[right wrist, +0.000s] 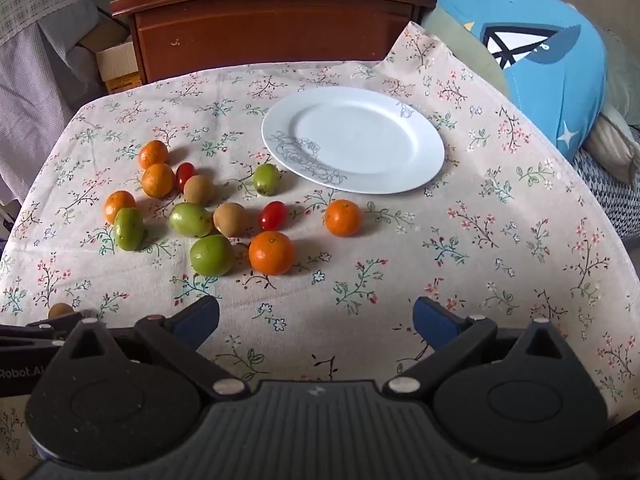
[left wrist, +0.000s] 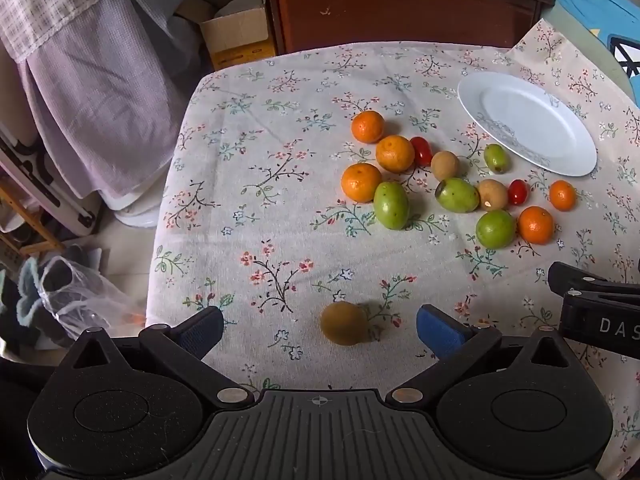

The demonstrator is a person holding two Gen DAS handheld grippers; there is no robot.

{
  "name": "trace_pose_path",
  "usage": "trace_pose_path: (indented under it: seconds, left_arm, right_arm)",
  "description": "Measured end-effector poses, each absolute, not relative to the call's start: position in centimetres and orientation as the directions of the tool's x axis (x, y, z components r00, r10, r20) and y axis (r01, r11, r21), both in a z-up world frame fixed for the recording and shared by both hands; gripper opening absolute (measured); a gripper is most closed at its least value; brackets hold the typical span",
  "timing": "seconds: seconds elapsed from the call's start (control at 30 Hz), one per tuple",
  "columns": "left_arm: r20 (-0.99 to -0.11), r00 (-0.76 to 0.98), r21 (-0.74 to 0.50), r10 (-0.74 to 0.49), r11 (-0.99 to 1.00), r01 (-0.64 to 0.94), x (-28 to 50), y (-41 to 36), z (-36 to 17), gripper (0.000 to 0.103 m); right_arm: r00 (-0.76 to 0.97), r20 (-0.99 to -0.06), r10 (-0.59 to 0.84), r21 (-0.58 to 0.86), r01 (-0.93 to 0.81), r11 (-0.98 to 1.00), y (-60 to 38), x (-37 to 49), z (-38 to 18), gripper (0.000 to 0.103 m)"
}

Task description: Organize fruits

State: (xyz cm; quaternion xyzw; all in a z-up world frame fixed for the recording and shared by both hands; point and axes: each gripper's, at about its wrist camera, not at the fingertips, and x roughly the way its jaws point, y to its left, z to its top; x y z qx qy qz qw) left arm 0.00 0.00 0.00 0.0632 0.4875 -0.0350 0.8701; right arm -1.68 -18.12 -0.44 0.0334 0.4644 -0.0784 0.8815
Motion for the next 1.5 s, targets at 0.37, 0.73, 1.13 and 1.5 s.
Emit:
trace_pose_path:
  seconds: [0.37, 0.73, 1.13, 1.5]
  left_arm:
    - [-0.859, 0.511, 0.07, 0.003, 0.991, 0.111, 0.14, 0.25, -0.4, 0.103]
    - [-0.862, 0.506, 0.068, 0.003, 0.992, 0.11, 0.21, 0.06, -0.46, 0.103]
    - [-0.854, 0.521, 0.065, 0.0, 0.992, 0.107, 0.22, 0.01, -0.57, 0.103]
    - [-0.853, 0.523, 0.061, -0.006, 0.992, 0.111, 0.19, -0.13, -0.5, 0.103]
  right_arm:
    - [0.531, -0.845, -0.064, 0.025, 0.159, 0.987, -18.03, -1.53, -0.87, 0.102]
    - [0.523, -0.849, -0.067, 0.013, 0.147, 0.989, -17.77, -1.46, -1.09, 0.101]
    - [0.518, -0.852, -0.075, 0.006, 0.153, 0.988, -17.69, -1.45, -1.26, 0.101]
    - [0.518, -0.851, -0.08, 0.003, 0.157, 0.988, -17.72, -1.52, -1.25, 0.101]
